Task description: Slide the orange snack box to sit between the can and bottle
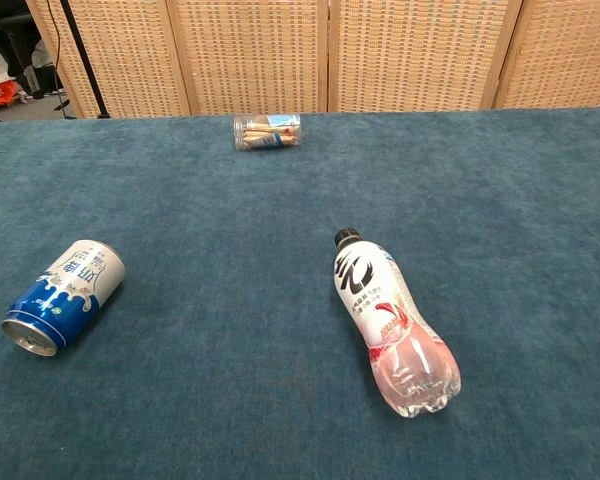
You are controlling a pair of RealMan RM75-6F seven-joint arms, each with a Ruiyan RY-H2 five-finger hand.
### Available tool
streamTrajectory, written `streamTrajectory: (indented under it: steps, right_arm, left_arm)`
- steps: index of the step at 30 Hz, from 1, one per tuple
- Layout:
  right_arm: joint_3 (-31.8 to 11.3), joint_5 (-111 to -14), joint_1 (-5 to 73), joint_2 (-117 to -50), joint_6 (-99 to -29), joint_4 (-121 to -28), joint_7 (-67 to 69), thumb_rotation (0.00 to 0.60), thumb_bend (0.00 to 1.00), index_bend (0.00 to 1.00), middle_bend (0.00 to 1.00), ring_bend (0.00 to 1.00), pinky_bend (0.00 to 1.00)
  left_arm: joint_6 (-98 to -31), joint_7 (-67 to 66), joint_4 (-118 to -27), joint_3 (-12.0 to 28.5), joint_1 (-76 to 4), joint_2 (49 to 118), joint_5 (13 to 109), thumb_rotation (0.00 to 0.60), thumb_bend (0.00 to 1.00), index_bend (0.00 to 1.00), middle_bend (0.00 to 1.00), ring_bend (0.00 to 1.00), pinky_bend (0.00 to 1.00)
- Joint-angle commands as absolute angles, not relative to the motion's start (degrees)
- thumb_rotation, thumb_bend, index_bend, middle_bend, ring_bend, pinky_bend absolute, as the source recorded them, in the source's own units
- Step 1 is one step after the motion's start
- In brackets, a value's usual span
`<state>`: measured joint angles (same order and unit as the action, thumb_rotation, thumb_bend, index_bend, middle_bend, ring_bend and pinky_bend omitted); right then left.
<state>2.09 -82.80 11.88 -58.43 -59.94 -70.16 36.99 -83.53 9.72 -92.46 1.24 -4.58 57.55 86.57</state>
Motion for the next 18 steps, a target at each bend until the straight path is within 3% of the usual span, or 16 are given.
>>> streamTrajectory:
  steps: [1,7,18]
  right_arm:
    - [2.36,-82.76,12.87,-57.68,-57.88,-71.32,35.46,0.6,0.64,0.51,0.39,0.21,0.26]
    - [1.99,-81.1,14.28,-57.41,-54.58,-73.02,31.63,0.6,0.77,0.53,0.43,0.25,0.32]
    - [3.07,-79.11,18.79,-56.07,-44.75,-79.35,21.81,0.6,0.82,0.56,0.45,0.25,0.32]
  left_arm:
    - [-83.55,9.93,-92.36,1.24,-4.55,57.5,86.51,0.6,0.0,0.0,0.0,0.0,0.0]
    - [-83.32,10.64,-92.06,1.27,-4.64,57.34,86.36,0.6,0.0,0.0,0.0,0.0,0.0]
    - [-83.1,10.96,-91.88,1.22,-4.7,57.23,86.22,0.6,0.0,0.0,0.0,0.0,0.0]
